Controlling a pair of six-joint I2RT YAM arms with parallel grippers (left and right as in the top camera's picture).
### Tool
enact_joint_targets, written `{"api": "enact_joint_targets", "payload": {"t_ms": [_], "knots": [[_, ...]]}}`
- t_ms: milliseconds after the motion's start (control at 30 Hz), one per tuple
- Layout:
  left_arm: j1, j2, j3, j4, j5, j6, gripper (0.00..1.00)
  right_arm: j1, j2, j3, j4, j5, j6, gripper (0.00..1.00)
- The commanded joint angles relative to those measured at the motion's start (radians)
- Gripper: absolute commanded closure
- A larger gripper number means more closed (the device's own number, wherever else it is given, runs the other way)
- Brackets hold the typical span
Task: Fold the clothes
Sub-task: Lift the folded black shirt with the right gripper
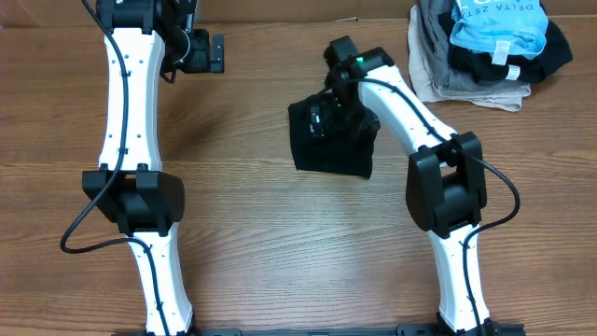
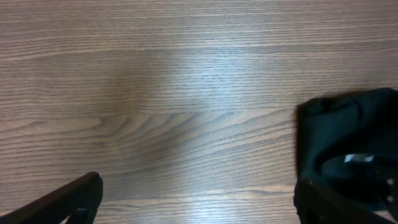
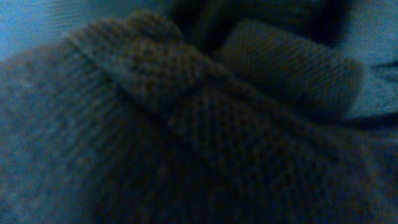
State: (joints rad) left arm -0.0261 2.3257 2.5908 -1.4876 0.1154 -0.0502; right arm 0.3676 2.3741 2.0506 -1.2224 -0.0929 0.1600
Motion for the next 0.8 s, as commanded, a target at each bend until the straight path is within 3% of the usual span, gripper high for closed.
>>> {"api": "enact_joint_targets", "payload": {"t_ms": [0, 233, 500, 767], "knots": [[-0.008, 0.01, -0.039, 0.008, -0.01, -0.003, 0.0, -0.07, 0.021, -0.027, -0.009, 0.068, -0.007, 0.0], [-0.008, 0.01, -0.077, 0.025, 0.009, -0.003, 0.0, -0.126, 0.01, 0.128, -0.165, 0.067, -0.051, 0.0], [-0.003, 0.01, -0.075, 0.062, 0.009, -0.003, 0.0, -0.082, -0.002, 0.411, -0.372, 0.066, -0.086, 0.0], [0.022, 0.01, -0.075, 0.088, 0.001, -0.003, 0.0, 0.042, -0.001, 0.401, -0.366, 0.109, -0.071, 0.0]]}}
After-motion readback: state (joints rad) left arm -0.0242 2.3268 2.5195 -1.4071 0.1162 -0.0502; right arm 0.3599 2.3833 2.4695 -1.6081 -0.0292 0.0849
